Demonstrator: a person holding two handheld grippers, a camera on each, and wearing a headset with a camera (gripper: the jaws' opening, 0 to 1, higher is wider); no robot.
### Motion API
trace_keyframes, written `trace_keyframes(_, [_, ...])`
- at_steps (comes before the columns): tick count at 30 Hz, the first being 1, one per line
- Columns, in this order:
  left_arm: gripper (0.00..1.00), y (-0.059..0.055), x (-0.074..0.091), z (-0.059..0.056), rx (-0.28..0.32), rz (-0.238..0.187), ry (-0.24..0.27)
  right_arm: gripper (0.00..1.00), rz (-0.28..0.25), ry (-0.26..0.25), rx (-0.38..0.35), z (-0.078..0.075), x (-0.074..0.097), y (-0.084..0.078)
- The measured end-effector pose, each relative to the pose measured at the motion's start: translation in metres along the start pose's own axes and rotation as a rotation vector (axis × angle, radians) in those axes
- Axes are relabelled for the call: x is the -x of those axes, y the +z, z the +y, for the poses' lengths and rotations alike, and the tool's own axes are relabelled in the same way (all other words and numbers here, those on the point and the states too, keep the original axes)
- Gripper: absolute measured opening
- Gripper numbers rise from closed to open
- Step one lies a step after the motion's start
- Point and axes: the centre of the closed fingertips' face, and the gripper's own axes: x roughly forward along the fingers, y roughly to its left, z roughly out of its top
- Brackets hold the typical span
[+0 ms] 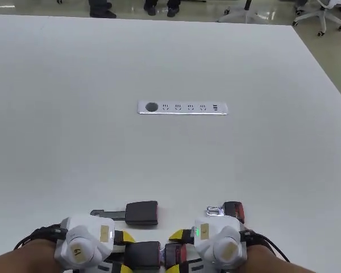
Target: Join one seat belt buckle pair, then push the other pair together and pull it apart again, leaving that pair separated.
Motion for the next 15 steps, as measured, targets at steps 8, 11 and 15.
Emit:
trace_keyframes(8, [0.31,0.0004,0.0001,-0.0003,0.006,-0.005,-0.002,0.33,-0.021,-0.012,-0.030,-0.0009,0.0016,0.0009])
trace_keyframes(11, [0.31,-0.0001,-0.0003,-0.0001,0.005,0.000,-0.001,0.34,-0.023,-0.015,-0.032,-0.0023,0.0010,-0.0012])
trace_keyframes(15, [0.31,0.0022,-0.0007,-0.0013,0.005,0.016,0.001,0.34,-0.018,-0.020,-0.029,-0.0023,0.0008,-0.0011])
